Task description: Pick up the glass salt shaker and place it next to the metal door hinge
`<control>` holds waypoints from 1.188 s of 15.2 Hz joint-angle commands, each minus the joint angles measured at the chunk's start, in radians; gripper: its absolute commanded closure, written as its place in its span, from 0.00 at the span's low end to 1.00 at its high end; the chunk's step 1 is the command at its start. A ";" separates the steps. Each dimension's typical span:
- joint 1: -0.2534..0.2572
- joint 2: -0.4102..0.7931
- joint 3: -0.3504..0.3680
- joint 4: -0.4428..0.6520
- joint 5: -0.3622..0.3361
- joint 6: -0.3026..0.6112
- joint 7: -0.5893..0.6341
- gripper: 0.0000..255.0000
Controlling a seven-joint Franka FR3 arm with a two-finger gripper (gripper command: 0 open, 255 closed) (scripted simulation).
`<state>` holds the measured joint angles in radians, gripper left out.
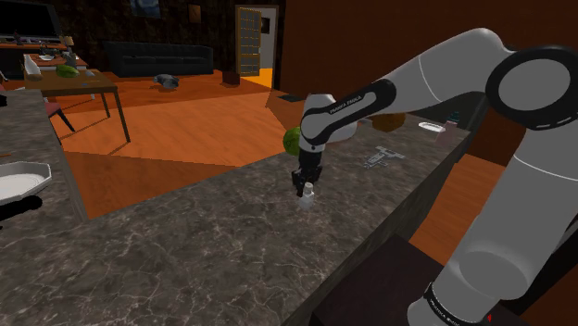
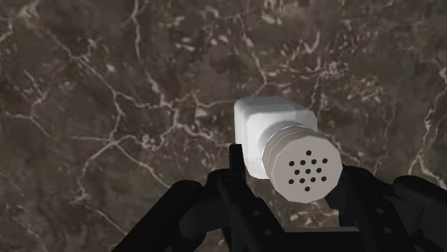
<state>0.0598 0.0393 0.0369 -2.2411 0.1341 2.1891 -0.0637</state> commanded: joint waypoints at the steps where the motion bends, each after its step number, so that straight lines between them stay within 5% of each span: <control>1: -0.001 -0.014 -0.001 0.011 -0.002 -0.025 0.002 1.00; 18: -0.004 -0.112 -0.004 0.137 -0.013 -0.248 0.026 1.00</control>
<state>0.0560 -0.0673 0.0330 -2.1151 0.1212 1.9576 -0.0398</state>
